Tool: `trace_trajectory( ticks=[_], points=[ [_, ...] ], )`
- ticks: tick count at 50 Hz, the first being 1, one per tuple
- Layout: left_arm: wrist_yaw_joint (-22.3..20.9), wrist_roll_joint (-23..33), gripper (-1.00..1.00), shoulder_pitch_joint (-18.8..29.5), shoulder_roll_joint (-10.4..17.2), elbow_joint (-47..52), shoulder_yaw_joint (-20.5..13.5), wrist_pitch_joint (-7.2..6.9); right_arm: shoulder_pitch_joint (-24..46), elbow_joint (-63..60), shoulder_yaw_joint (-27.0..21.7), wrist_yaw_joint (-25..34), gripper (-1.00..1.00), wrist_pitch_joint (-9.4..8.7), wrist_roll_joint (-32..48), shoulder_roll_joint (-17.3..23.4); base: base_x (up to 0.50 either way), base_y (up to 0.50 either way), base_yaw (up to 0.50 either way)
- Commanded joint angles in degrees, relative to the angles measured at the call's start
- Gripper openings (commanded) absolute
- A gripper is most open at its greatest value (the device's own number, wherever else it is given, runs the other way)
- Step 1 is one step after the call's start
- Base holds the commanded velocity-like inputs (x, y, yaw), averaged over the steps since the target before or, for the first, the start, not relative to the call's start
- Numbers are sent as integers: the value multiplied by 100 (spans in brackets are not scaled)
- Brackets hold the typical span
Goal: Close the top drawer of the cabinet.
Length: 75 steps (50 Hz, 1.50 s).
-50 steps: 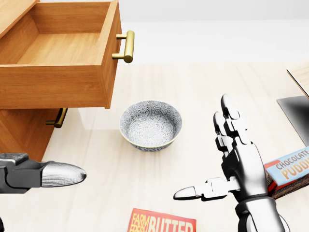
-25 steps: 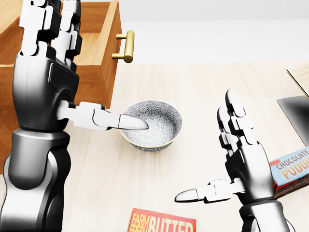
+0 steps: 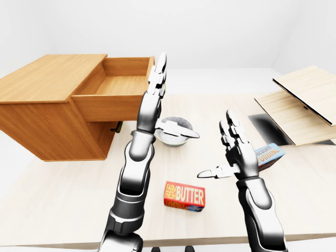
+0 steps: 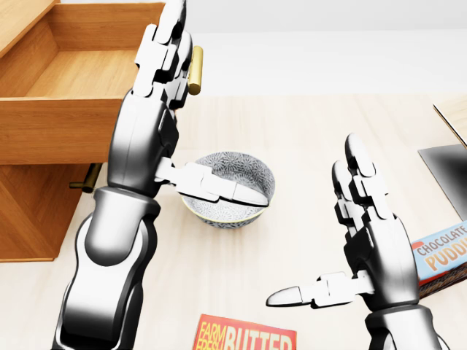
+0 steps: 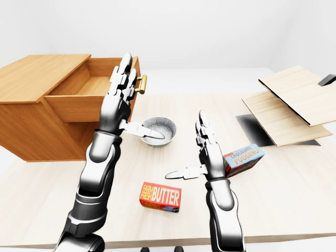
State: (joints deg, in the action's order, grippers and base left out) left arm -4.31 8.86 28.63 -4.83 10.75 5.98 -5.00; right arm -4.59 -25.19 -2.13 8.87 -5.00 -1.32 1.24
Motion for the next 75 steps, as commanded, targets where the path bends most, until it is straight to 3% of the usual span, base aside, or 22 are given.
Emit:
trace_trajectory(
  ticks=[1,14,20,31,35,40,48,52,57,64,75],
  points=[
    [62,243,100,-39,-151,-396,120,0,-6,38,-11,-12,100,0,18,-3,0,0,0],
    [202,235,100,69,-126,-1080,-6,0,-49,19,-28,-14,100,0,31,1,0,0,0],
    [805,310,100,444,-29,-1974,-224,0,-61,47,-20,-11,100,0,44,-6,0,0,0],
    [1174,417,100,700,64,-3005,-262,0,-123,45,-28,14,100,0,33,-7,0,0,0],
    [1540,601,100,821,73,-3393,-323,0,-142,59,-34,12,100,0,30,-10,0,0,0],
    [2326,845,100,1164,253,-4324,-477,211,-167,72,-44,11,100,0,38,-9,0,0,0],
    [3030,861,100,1526,612,-5079,-694,382,-162,150,-22,-4,100,0,58,-21,1,0,0],
    [3121,797,100,1514,772,-4936,-772,285,-185,131,-34,7,100,0,36,-12,0,0,0],
    [2988,641,100,1331,997,-4331,-900,0,-208,179,-78,39,100,0,6,-6,0,0,0],
    [2803,454,100,1043,1302,-3294,-1109,0,-226,198,-95,48,100,0,-1,-9,0,0,0],
    [2901,391,100,884,1451,-2811,-1243,0,-232,257,-86,57,100,9,2,-14,0,0,0]
  ],
)
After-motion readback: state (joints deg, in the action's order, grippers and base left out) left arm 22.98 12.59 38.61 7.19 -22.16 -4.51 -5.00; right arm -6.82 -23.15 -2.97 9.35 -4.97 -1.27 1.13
